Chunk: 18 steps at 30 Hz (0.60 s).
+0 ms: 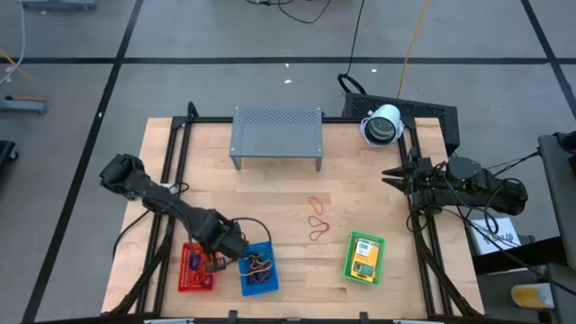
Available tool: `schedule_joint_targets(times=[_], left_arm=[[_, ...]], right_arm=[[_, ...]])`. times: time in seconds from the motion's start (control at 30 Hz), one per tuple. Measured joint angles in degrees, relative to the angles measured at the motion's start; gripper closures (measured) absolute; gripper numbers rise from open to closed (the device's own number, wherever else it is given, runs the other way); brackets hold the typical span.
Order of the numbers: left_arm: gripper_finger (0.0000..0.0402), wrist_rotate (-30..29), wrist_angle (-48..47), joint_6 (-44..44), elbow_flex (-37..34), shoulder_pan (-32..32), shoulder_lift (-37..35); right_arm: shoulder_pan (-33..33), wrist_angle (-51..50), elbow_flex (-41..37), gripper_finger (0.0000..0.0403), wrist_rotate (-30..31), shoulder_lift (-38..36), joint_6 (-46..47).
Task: Pick & Place Office Desk Supplies
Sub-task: Put the orange rubber band into the blue bin
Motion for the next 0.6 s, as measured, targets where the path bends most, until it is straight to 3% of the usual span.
schedule_joint_targets(times=[0.27,0.6], left_arm=[[0.0401,5.5,5.8,-3.7,0.7,-2.1,2.5],[0.0401,5.9,7.9,-2.6,5.1,-2.7,7.4]], right_arm=[[0.0,0.0,0.0,0.0314,0.0,0.0,0.0],[0.0,0.0,0.0,0.0314,0.0,0.0,0.0]])
